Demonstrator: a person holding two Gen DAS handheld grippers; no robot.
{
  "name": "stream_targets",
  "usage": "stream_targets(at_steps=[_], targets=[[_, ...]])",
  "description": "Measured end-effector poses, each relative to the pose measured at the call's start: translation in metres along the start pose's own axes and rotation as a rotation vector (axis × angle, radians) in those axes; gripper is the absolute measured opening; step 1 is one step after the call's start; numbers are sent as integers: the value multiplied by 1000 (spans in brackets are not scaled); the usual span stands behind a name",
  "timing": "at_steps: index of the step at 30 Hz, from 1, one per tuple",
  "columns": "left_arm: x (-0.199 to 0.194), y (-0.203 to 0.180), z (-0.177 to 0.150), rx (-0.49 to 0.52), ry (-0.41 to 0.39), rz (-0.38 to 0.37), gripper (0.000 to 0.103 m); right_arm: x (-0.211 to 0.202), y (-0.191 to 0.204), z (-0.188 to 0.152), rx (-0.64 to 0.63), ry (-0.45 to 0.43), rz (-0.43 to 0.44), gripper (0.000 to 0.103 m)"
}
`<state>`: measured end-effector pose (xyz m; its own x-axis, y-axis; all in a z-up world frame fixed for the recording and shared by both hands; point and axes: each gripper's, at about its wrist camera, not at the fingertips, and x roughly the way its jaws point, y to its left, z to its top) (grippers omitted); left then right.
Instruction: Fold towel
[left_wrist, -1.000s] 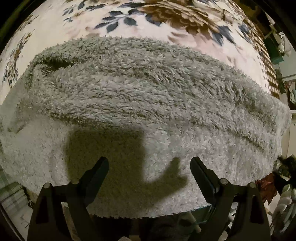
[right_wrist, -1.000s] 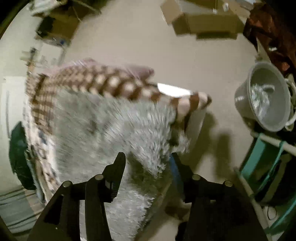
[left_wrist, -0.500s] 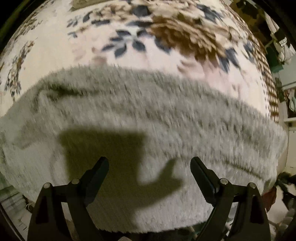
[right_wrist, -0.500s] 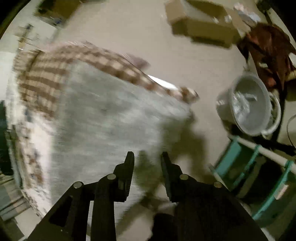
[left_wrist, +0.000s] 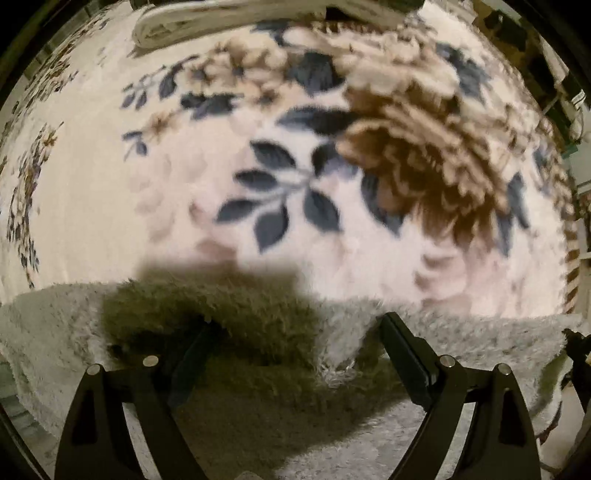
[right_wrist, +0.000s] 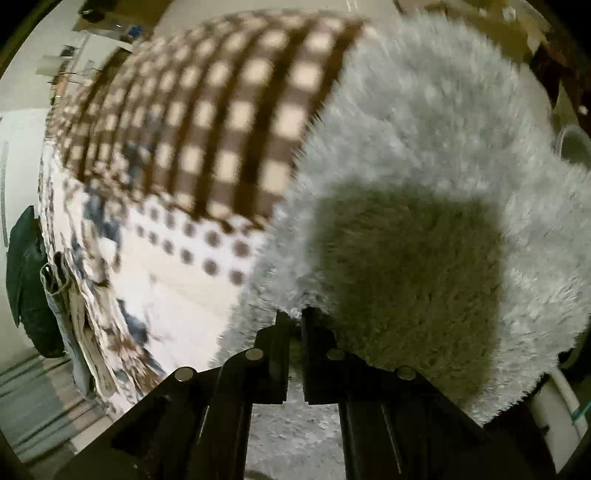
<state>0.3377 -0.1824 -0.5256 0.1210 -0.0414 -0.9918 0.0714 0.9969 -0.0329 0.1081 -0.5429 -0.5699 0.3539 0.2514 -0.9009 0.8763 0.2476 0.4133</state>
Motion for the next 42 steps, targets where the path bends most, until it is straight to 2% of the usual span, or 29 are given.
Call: stream_targets(at_steps=[3, 5, 7, 9, 10, 12, 15, 18, 21, 24, 25, 26, 27, 28, 29, 30, 32, 33, 34, 36, 37, 39, 40, 41, 42], targets=[[-29, 19, 10, -34, -49, -50, 90, -13, 9, 1, -27, -46, 20, 5], [-51, 38, 8, -70, -77, -60, 90, -4, 10, 7, -19, -6, 29, 5], [-67, 55, -1, -102, -91, -61, 90, 5, 6, 8, -20, 45, 55, 11], [-76, 69, -25, -136, -89, -18, 90, 3, 11, -1, -54, 66, 88, 41], [-80, 77, -37, -151, -83, 3, 90, -2, 15, -12, -76, 74, 106, 45], [-83, 88, -65, -167, -73, 52, 90, -5, 30, -46, -139, 136, 111, 46], [-72, 113, -86, -185, -37, 136, 90, 19, 57, -111, -200, 321, 146, 46], [-56, 128, -93, -229, -3, 132, 90, 66, 83, -179, -186, 501, 170, 46], [-49, 137, -91, -213, 2, 162, 90, 108, 105, -220, -105, 555, 181, 46], [-46, 141, -89, -181, -6, 181, 90, 128, 122, -234, -49, 518, 152, 46], [-45, 143, -89, -169, -7, 189, 90, 131, 130, -237, -53, 493, 130, 46], [-47, 145, -91, -164, -8, 188, 90, 133, 134, -240, -65, 473, 113, 42], [-45, 148, -91, -162, -7, 182, 90, 133, 139, -243, -75, 430, 67, 12], [-43, 152, -93, -165, 1, 173, 90, 135, 143, -242, -84, 414, 39, 5], [-42, 156, -94, -173, 6, 159, 90, 133, 147, -245, -115, 406, 10, 5], [-42, 160, -95, -182, 9, 144, 90, 131, 154, -248, -163, 409, -14, 5], [-42, 169, -96, -186, 7, 134, 90, 117, 179, -257, -357, 403, -59, 7], [-42, 173, -97, -182, 4, 141, 90, 105, 197, -270, -554, 410, -95, 12], [-39, 178, -96, -180, 1, 146, 90, 100, 205, -278, -662, 422, -112, 18], [-37, 187, -96, -182, -2, 149, 90, 89, 226, -302, -941, 416, -146, 47], [-34, 190, -96, -186, 1, 147, 90, 88, 233, -308, -1015, 397, -158, 49], [-28, 196, -94, -202, 12, 130, 90, 99, 252, -329, -1262, 347, -239, 50], [-26, 198, -93, -208, 14, 126, 90, 108, 260, -336, -1326, 335, -273, 50], [-25, 200, -92, -210, 14, 123, 90, 119, 269, -345, -1409, 328, -298, 50], [-22, 201, -91, -210, 14, 124, 90, 132, 275, -356, -1500, 360, -311, 50]])
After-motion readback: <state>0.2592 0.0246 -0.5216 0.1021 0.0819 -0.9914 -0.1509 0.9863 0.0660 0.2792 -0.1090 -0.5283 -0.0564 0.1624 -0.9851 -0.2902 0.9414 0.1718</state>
